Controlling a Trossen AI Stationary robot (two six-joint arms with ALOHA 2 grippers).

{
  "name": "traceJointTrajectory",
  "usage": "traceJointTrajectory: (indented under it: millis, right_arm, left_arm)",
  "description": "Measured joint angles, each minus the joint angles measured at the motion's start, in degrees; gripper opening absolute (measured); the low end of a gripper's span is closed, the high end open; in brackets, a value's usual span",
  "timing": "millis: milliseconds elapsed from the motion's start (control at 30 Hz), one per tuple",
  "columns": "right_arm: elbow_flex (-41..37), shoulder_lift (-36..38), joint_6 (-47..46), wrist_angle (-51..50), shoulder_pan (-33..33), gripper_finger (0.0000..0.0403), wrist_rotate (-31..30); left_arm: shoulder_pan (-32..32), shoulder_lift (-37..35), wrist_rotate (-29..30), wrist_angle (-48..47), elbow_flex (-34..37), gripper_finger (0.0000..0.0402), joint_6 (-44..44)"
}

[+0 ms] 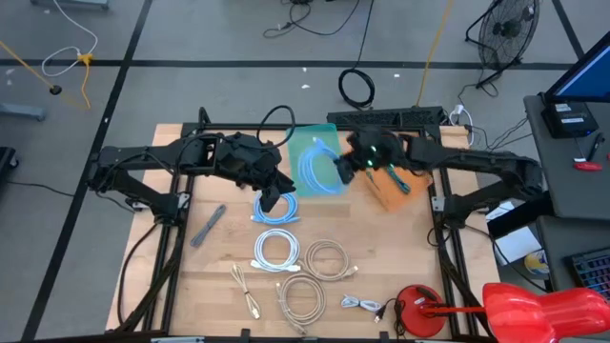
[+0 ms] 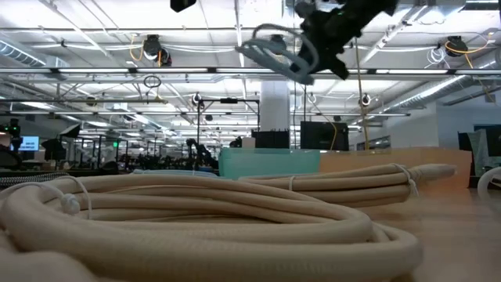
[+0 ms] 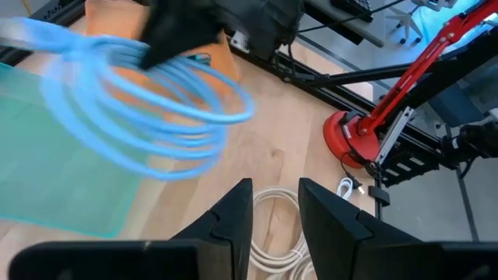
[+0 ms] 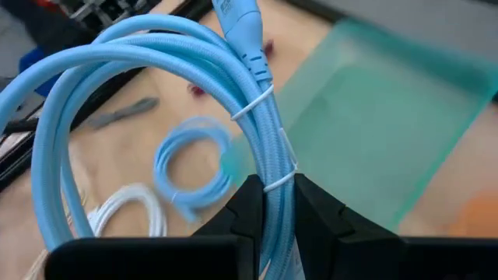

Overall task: Pick & Place USB Port
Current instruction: Put the right light blue charger cable into the green bin

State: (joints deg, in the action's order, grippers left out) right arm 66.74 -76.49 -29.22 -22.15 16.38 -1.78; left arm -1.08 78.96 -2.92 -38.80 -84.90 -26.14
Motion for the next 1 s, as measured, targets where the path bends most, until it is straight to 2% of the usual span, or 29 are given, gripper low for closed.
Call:
traceJointTrajectory:
  millis: [267,467,567,800,1000]
  right_arm:
    - [13.2,-16.2,5.5,-4.7,4.0,0.0037,0.3]
    - [17.9,-25.2,8.1,-6.1,6.4,0.0037,0.0]
    - [18.3,-27.4,8.9,-6.4,7.7,0.0037,0.0]
    - [18.4,-28.5,11.7,-9.5,10.4,0.0037,-5.7]
    - [18.3,-28.6,16.5,-9.7,11.4,0.0037,-5.5]
  left_arm:
    - [0.1,0.0,-1.8,-3.1,0.0,0.0106,1.3]
    - [0.1,0.0,-2.7,-7.0,0.0,0.0106,4.2]
    - [0.0,-0.7,-4.3,-10.6,0.0,0.0106,6.1]
    - [-1.4,-2.8,-4.7,-15.5,0.0,0.0106,12.3]
    - [-4.0,-5.7,-4.8,-17.6,0.0,0.0106,14.7]
